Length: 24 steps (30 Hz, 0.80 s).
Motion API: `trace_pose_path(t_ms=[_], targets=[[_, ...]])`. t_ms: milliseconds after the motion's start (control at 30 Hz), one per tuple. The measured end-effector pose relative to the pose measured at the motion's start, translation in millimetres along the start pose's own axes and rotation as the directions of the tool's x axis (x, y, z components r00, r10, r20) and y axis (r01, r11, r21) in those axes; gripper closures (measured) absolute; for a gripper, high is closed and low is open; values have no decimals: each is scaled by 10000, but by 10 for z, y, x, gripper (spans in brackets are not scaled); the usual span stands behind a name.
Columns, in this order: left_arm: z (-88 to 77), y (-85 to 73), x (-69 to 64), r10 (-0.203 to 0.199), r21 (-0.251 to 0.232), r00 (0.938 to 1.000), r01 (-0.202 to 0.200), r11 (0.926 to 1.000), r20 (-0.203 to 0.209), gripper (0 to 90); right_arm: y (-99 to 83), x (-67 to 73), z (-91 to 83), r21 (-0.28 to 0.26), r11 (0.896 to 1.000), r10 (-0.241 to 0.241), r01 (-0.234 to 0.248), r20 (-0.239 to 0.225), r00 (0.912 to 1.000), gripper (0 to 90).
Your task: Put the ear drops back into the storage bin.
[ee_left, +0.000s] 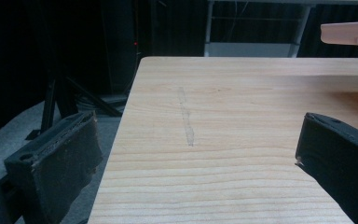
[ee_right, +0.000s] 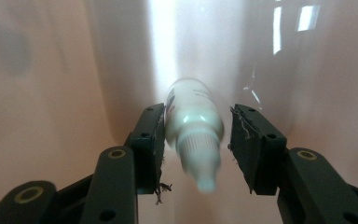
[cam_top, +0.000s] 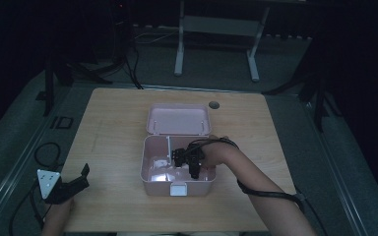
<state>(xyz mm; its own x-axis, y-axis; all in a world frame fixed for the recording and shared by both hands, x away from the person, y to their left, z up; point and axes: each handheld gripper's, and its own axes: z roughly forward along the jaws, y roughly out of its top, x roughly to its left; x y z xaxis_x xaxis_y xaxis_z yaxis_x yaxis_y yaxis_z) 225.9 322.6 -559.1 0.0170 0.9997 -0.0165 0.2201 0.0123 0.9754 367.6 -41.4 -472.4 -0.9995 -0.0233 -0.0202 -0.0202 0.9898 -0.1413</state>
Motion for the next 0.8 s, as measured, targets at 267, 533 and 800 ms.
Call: trace_pose_path(t_ms=[267, 533, 800], targets=[[0, 0, -1, 4, 11, 10000, -4, 10000, -5, 3, -95, 30, -302, -369, 9991, -205, 211, 153, 9997, 549], [0, 0, 0, -8, 12, 10000, 8, 10000, -6, 3, -233, 24, -533, -679, 9975, 227, -217, 143, 9996, 537], [2, 1, -2, 9, 38, 10000, -9, 10000, -17, 3, -531, 1, -830, -1563, 9857, 686, -624, 348, 9970, 526]])
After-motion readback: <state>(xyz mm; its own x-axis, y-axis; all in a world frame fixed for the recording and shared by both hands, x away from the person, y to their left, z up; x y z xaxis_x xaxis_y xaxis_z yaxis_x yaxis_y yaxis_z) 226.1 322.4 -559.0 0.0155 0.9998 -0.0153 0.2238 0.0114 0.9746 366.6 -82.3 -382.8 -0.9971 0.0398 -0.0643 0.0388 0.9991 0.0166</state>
